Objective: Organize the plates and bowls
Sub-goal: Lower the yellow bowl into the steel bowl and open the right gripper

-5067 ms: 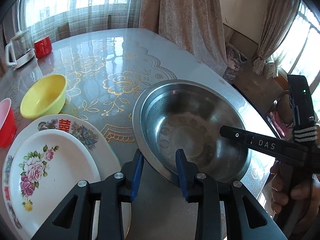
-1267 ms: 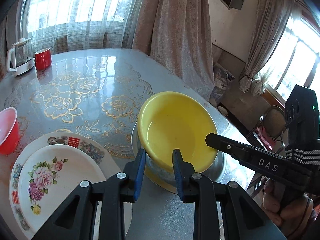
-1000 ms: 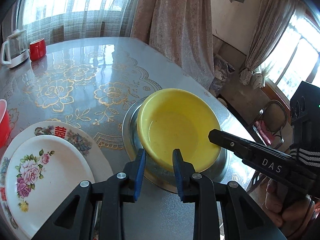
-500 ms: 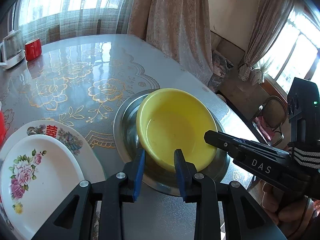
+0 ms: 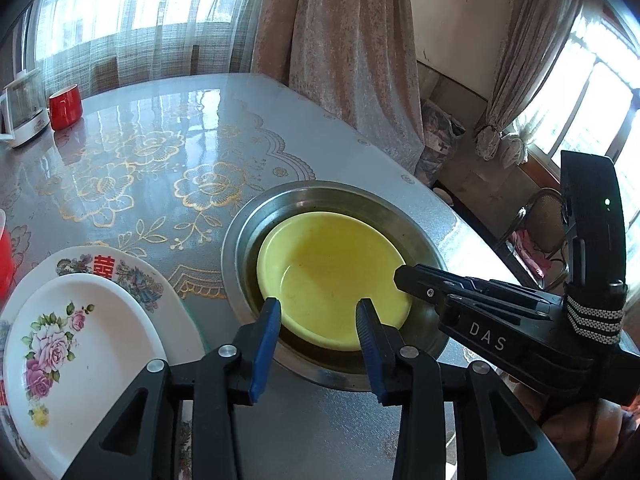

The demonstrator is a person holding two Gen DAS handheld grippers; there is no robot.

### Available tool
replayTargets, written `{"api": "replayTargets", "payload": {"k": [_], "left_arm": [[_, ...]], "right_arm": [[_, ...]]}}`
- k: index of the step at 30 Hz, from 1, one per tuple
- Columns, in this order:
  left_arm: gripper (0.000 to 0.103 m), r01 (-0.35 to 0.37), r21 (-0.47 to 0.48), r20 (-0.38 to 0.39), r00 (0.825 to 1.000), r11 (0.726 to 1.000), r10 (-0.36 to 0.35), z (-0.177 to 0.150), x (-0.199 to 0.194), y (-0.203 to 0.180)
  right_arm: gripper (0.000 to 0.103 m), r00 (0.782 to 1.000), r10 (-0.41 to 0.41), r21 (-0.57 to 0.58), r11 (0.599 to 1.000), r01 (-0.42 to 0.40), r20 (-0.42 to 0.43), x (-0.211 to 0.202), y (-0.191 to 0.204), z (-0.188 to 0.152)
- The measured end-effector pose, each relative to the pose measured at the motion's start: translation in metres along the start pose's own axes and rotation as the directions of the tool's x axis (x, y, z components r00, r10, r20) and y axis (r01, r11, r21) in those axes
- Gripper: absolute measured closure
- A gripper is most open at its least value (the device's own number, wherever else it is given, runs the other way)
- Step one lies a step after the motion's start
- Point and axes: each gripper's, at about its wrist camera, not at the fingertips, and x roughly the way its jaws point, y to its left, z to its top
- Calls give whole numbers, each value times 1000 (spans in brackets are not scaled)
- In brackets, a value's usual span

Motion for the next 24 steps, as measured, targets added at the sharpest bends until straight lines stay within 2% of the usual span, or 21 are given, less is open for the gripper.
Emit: {"api": "replayTargets", "payload": {"k": [7,12,24], "left_arm": [[65,-6,9,7,1000,1000,6,0,-1,1],[65,-7,0,16,1000,1000,7,-1,-2,2],[65,-7,21,14,1000,1000,7,-7,-1,-4]], "right_arm": [[89,1000,-27,-8,1000,28,11,1,2,1],[87,1000,6,34,999,-6,-2,2,-3,3],[78,997,-71,-25,997,72,32,0,11,3]]}}
